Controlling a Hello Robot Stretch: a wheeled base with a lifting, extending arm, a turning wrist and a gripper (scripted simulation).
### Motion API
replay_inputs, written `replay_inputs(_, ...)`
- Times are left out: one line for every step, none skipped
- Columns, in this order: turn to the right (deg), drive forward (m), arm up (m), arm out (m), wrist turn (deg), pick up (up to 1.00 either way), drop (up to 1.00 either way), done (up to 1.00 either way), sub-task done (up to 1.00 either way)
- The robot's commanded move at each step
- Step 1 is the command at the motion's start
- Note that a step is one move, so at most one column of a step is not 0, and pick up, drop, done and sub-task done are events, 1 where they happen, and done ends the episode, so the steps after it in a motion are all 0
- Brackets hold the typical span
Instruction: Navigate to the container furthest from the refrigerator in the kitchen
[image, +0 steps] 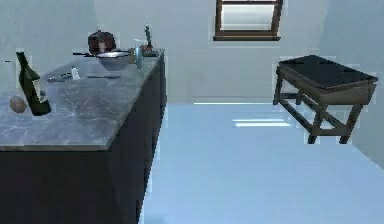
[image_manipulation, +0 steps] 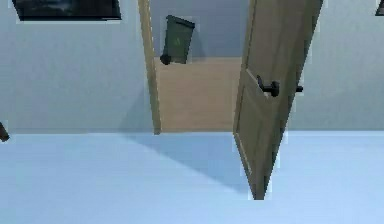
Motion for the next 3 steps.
replay_inputs(0.0, 1.00, 0.00, 0.00, 0.0, 0.00, 0.00, 0.00, 0.00)
replay_inputs(0.0, 1.00, 0.00, 0.00, 0.0, 0.00, 0.00, 0.00, 0.00)
replay_inputs(0.0, 0.20, 0.00, 0.00, 0.0, 0.00, 0.00, 0.00, 0.00)
